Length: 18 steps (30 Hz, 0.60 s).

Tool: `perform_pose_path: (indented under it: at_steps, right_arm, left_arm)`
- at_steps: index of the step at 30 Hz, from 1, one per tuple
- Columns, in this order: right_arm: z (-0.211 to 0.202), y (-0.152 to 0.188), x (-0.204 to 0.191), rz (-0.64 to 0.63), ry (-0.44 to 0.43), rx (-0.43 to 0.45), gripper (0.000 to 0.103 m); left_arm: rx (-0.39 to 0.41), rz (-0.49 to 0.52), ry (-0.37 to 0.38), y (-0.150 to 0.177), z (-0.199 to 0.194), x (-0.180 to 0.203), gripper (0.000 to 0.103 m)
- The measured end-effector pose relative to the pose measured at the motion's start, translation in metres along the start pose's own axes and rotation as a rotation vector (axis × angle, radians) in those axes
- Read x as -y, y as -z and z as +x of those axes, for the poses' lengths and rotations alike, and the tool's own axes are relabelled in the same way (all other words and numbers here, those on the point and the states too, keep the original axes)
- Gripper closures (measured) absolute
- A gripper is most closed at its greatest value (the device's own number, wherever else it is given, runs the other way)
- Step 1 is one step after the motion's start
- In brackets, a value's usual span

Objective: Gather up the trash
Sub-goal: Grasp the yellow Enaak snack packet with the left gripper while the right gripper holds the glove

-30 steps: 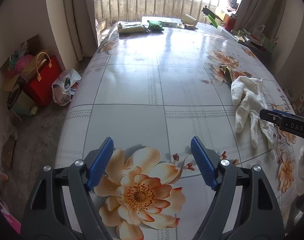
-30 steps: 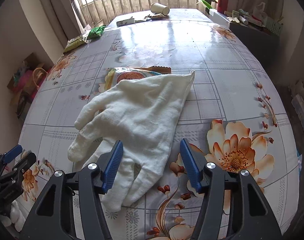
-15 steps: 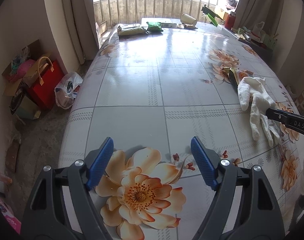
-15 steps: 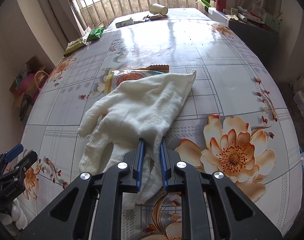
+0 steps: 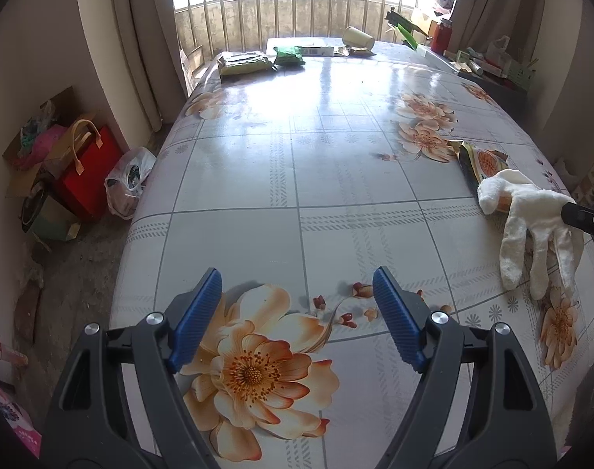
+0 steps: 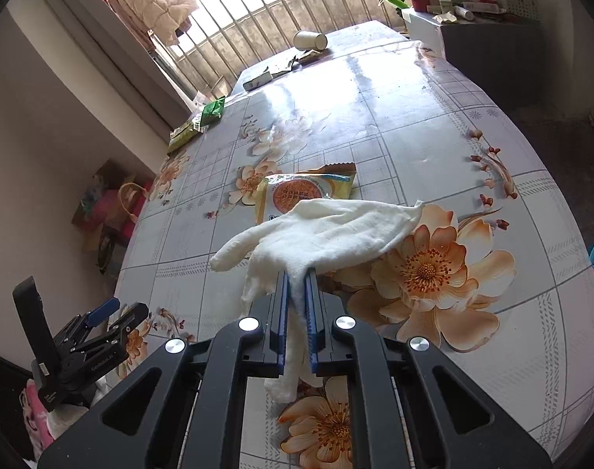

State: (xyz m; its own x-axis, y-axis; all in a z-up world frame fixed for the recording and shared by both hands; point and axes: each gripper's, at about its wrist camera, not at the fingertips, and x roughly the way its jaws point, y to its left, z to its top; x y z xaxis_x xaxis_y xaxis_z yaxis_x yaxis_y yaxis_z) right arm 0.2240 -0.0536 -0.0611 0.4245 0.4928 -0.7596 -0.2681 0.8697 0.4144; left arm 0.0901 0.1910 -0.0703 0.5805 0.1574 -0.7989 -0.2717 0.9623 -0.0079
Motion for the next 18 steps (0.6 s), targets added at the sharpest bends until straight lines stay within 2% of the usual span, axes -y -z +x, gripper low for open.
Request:
perform_pose_path:
  at_steps: [8,18]
  right_arm:
    - [-0.03,0.03,0.029,0.055,-0.057,-0.03,0.094]
    - [-0.037,0.063,0.047,-0.011,0.157,-0.058,0.094]
  left_arm:
    - [-0.001,0.031,0.018,0.002,-0.004,0.015,0.028]
    - [0.005,0.09,0.07,-0.001,-0.014,0.049,0.028]
